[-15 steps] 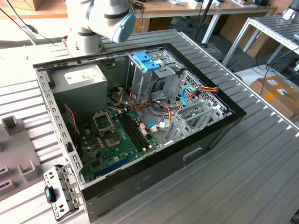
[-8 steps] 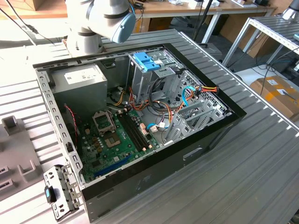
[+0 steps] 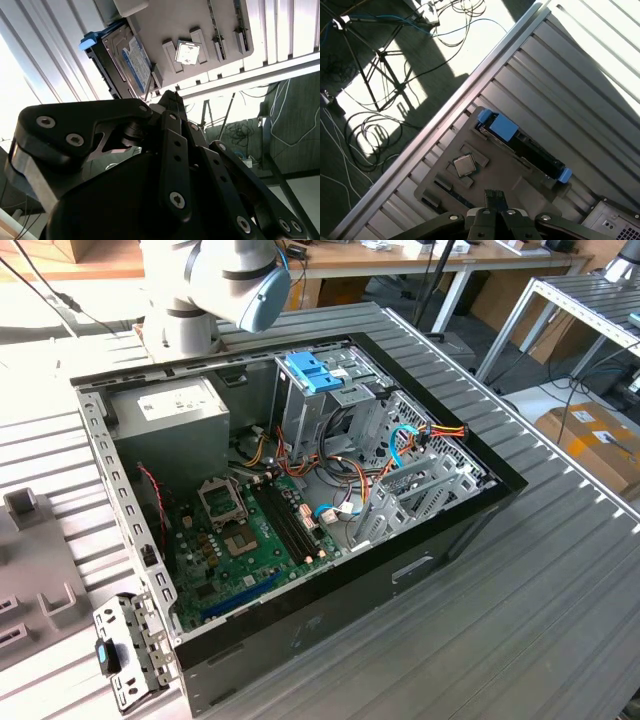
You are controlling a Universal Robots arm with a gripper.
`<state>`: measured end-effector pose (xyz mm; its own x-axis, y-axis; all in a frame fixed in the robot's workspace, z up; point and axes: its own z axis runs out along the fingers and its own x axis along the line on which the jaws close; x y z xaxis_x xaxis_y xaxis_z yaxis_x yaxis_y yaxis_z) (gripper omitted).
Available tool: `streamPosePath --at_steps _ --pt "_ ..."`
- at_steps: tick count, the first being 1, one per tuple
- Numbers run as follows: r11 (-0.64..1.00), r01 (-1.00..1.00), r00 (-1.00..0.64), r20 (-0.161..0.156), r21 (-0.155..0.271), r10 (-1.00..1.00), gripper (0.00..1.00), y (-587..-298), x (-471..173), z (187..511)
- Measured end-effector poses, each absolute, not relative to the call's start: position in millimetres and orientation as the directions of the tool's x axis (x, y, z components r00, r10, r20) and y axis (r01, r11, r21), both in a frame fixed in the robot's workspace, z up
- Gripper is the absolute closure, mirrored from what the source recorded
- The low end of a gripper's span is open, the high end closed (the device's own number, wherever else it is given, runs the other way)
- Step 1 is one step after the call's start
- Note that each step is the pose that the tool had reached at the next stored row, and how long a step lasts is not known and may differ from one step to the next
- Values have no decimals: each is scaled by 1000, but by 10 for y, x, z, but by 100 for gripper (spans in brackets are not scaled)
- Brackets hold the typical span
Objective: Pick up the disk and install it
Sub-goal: 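Pick up the disk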
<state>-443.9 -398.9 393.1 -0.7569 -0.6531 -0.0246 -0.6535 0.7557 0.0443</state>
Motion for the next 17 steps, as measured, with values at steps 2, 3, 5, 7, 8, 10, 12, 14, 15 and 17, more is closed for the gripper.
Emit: streamPosePath --at_steps 2,3,5,7,8,10,12,14,15,17 --pt "750 -660 -751 -25 44 -659 89 -3989 -4439 3931" --pt "746 -665 -747 -25 44 -664 89 -3989 -4439 3931" --pt "740 -671 -741 -25 44 -671 89 -3990 -4439 3931" --pt "733 -679 -734 -25 44 -679 89 -3989 -4439 3931" --pt "729 -683 -731 -25 44 -682 89 -3989 -4439 3931" --pt "721 -692 -722 -25 44 -691 89 -3989 -4439 3931" --pt "713 -700 -714 -25 44 -700 89 -3989 -4439 3931" --pt "705 -708 -706 -25 44 -708 89 -3989 -4439 3931" --pt "701 -711 -703 -25 44 -711 89 -3989 -4439 3931" --pt "695 -717 -696 -25 44 -717 89 -3989 -4439 3931"
